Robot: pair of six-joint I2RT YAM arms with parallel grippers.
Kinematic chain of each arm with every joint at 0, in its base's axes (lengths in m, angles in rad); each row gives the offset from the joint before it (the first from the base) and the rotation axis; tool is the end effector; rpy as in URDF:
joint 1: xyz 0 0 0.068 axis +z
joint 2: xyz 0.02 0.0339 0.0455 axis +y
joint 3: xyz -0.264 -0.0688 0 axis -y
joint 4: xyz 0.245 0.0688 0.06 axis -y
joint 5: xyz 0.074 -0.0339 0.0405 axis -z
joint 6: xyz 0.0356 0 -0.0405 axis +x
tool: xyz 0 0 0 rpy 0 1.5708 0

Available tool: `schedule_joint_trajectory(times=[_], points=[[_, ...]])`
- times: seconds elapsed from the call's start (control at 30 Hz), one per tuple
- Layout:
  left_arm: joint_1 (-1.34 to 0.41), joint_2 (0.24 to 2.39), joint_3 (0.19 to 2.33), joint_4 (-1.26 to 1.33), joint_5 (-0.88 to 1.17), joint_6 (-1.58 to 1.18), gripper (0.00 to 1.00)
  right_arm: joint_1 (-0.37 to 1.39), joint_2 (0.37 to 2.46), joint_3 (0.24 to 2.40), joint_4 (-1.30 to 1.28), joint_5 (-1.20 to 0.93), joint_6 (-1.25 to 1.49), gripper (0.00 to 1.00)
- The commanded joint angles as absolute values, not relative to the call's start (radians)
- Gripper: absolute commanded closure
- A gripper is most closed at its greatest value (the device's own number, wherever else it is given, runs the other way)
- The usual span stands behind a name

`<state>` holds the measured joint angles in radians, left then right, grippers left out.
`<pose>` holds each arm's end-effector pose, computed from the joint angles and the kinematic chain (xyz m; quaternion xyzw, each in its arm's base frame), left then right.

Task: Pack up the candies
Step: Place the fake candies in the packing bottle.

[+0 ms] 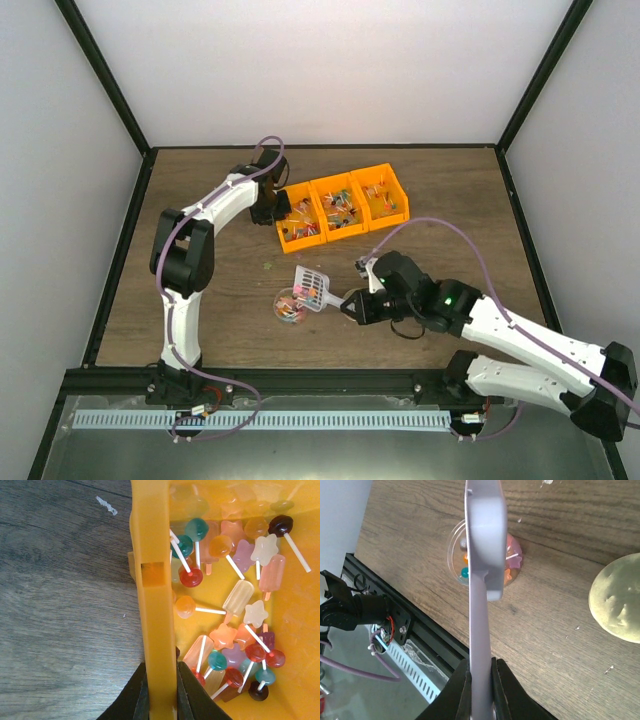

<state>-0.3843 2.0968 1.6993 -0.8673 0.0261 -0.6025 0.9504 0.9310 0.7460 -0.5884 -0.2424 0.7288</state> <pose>0.4026 -0.1638 0.1978 -0.1056 0.9826 -0.0835 0.1281 0.1046 0.1611 0.2634 -0.1478 0.9040 0.3613 0.1744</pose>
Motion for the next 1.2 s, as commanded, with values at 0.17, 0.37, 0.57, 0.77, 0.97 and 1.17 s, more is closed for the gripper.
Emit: schedule_joint_trajectory(times=[0.17, 0.37, 0.57, 0.77, 0.97, 1.17], points=[[-0.373, 2.108, 1.668, -0.866, 0.024, -0.589, 0.95, 1.022, 1.009, 0.886, -0.755, -0.077, 0.692, 0.99], [-0.37, 2.108, 1.663, -0.865, 0.021, -0.585, 0.95, 1.098, 1.105, 0.994, -0.846, 0.022, 0.682, 0.99], [-0.366, 2.109, 1.662, -0.863, 0.023, -0.588, 0.96, 1.165, 1.191, 1.085, -0.925, 0.117, 0.692, 0.99], [-0.363, 2.114, 1.662, -0.861, 0.024, -0.587, 0.95, 1.251, 1.276, 1.203, -1.05, 0.235, 0.709, 0.99], [-0.359, 2.116, 1.672, -0.862, 0.025, -0.586, 0.95, 1.279, 1.273, 1.255, -1.045, 0.276, 0.735, 0.99], [-0.352, 2.104, 1.656, -0.86, 0.015, -0.58, 0.96, 1.19, 1.052, 1.177, -0.883, 0.242, 0.812, 0.99]])
